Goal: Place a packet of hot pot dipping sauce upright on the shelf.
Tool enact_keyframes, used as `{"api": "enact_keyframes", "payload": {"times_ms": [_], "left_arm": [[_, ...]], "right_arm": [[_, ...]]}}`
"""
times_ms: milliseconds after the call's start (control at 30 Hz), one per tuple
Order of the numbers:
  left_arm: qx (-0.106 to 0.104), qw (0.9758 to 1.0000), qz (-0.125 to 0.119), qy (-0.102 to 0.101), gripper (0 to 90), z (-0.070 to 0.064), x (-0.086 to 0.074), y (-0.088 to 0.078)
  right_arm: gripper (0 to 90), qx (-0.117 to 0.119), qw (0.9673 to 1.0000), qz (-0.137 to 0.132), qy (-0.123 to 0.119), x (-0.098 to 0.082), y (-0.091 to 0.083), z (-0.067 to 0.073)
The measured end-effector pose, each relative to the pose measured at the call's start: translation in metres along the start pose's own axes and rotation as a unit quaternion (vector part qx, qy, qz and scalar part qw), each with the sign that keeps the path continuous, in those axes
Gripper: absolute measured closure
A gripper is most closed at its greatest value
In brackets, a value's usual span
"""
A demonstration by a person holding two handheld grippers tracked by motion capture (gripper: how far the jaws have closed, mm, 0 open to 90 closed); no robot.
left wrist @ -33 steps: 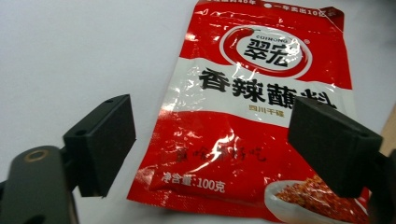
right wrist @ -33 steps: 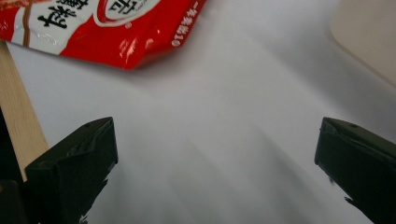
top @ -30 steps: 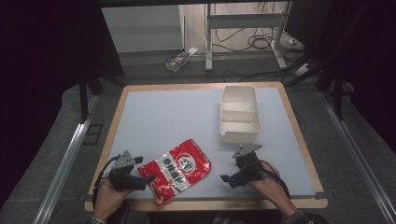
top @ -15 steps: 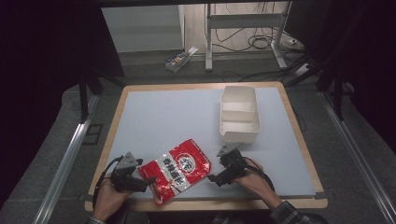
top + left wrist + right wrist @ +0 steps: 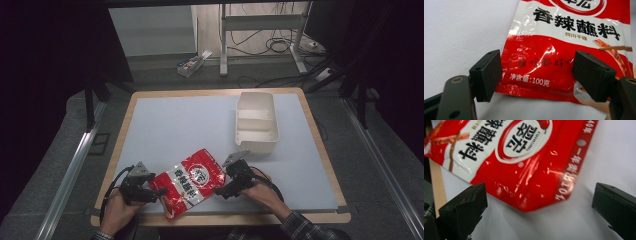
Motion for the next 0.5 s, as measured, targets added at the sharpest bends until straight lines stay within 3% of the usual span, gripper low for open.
{"api": "enact_keyframes", "payload": {"times_ms": [300,433,500], "left_arm": [[-0.006,1.0,0.002,-0.005,26.0,0.001,-0.001,0.0],[-0.004,1.0,0.001,-0.003,26.0,0.001,-0.001,0.0],[-0.003,1.0,0.0,-0.001,26.0,0.0,-0.001,-0.001]], "right_arm": [[1.7,0.03,0.9995,-0.003,0.014,0.018,0.015,0.01],[17.1,0.021,0.9995,0.0,0.025,0.027,0.02,0.013],[34.7,0.014,0.9997,0.003,0.02,0.031,0.023,0.016]]}}
Point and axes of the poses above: each handheld gripper's, and its own axes: y roughly forward along the jaws, x roughly out of its top, z roughly to its left, the point moved 10 cm from there along y, roughly forward along the jaws, and after that the axes turned 1 degree about -y, right-handed, at the moved point
